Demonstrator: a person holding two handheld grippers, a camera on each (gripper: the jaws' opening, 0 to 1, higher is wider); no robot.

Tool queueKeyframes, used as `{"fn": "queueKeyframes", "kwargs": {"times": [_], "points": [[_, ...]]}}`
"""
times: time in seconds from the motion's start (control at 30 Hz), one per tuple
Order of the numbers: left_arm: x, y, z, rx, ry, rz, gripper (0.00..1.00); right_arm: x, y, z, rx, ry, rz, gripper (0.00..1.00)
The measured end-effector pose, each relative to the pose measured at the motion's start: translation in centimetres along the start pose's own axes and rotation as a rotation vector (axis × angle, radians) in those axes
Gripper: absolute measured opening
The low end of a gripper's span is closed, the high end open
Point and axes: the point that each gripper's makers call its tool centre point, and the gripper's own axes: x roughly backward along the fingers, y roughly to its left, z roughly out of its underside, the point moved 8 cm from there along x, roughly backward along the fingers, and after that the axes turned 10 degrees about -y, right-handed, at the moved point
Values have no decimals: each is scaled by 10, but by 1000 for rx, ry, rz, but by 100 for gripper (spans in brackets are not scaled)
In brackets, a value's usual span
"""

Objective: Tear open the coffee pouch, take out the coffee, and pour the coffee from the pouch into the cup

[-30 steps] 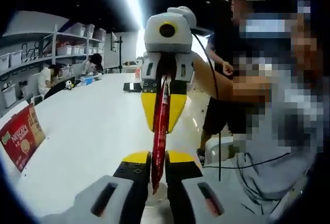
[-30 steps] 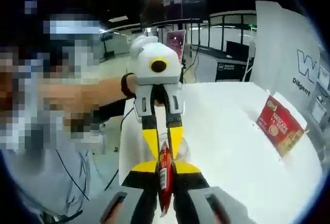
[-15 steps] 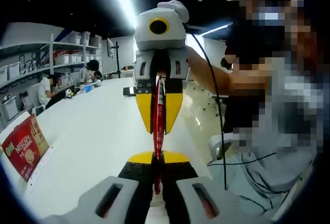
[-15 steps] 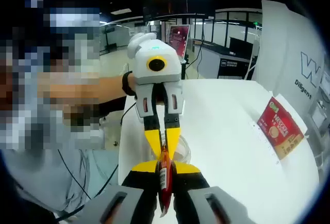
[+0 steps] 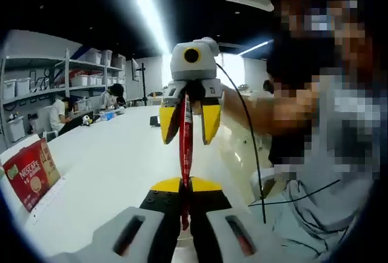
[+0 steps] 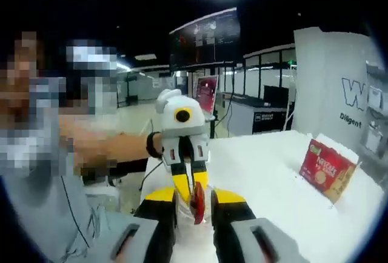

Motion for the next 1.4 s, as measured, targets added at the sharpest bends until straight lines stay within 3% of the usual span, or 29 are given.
{"fn": "queueKeyframes", "kwargs": {"times": [0.1, 0.2, 0.43, 0.6, 1.1, 1.4], "points": [[2, -1, 2, 18, -27, 2, 5, 3, 2, 6, -5, -183, 18, 23], [6, 2, 2, 23, -54, -6, 5, 4, 4, 15, 4, -296, 28, 23], [10, 9, 2, 29, -85, -8, 5, -4, 2, 35, -11, -415, 49, 18], [8, 6, 1, 27, -93, -20, 5, -10, 3, 35, -6, -429, 39, 12], [7, 7, 2, 30, -83, -30, 6, -15, 2, 33, 1, -389, 35, 10], [7, 8, 5, 66, -107, -42, 7, -16, 2, 32, 3, -374, 42, 10]]}}
